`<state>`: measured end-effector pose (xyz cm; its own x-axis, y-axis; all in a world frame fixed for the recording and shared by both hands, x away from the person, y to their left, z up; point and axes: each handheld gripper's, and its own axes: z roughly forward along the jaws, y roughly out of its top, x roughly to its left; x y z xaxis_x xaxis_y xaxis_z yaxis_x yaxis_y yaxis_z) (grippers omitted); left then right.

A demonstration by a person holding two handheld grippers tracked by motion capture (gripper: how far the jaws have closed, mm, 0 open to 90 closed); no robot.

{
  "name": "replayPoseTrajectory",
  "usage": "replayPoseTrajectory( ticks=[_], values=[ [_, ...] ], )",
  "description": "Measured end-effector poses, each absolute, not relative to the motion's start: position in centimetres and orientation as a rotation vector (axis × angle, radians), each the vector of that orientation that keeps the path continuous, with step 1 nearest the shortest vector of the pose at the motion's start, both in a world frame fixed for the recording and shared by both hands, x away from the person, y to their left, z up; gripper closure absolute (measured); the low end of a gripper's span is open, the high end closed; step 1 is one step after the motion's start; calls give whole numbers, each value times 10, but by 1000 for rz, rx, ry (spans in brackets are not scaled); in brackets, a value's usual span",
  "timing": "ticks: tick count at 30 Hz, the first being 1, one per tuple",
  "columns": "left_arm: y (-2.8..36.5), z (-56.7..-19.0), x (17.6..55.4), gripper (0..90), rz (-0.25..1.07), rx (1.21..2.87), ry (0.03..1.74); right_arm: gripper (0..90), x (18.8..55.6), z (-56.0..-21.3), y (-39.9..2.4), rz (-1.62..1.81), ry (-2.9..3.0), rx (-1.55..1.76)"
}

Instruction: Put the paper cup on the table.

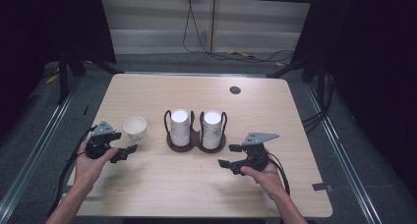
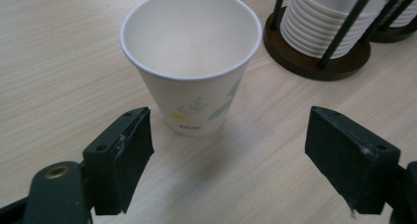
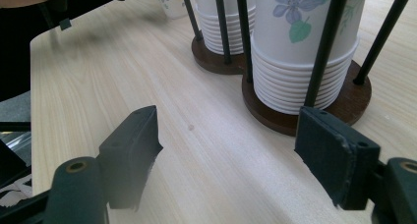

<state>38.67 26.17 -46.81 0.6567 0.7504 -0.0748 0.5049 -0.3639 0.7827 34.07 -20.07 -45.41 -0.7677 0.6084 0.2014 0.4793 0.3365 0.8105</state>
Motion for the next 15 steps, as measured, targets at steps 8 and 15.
replayPoseTrajectory(
  ticks=[8,15],
  values=[
    [259,-470,358,201,350,2044,949,240,337,-452,-203,1403,2422,1020],
    [251,-474,334,201,330,2034,923,240,334,-452,-202,1405,2394,1026]
  ],
)
